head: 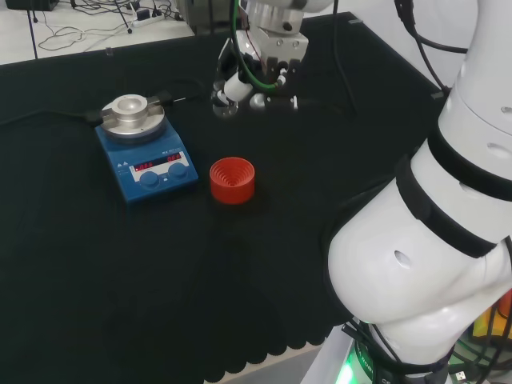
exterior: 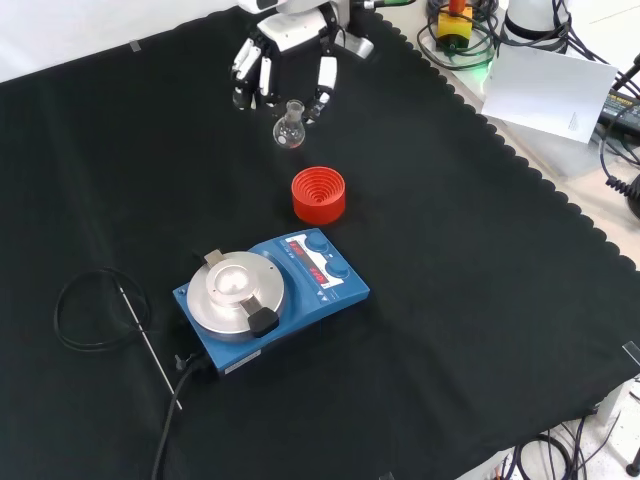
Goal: Place the round-bottom flask on the heater.
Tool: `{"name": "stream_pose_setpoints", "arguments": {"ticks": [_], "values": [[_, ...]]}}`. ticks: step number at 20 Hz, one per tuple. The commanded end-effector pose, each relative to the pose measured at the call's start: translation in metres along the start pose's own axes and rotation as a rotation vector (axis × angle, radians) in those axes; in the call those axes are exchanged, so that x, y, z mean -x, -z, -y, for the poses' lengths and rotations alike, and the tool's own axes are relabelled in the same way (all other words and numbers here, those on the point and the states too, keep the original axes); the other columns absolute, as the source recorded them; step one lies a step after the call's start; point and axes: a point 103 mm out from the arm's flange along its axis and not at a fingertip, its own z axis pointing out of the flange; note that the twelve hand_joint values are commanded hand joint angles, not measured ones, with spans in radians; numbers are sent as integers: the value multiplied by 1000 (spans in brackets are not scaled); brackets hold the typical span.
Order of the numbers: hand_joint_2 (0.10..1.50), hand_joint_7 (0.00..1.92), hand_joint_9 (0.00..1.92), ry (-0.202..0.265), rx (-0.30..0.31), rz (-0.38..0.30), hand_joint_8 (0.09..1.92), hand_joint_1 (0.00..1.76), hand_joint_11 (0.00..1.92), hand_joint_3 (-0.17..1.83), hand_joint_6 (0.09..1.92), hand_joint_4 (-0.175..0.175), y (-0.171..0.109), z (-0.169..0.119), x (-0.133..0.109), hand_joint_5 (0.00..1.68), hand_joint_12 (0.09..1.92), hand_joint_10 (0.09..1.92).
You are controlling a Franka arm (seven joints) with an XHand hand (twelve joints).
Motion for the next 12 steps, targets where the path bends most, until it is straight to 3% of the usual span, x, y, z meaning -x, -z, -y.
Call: {"name": "stream_pose_setpoints", "arguments": {"ticks": [1,12], "values": [[601,541,860,0,-27,-10,607,1132,604,758,702,175,6,-23,-14,1283,1248,489],[596,534,857,36,-67,-5,601,1134,603,765,700,175,10,-95,-42,1286,1248,484]]}}
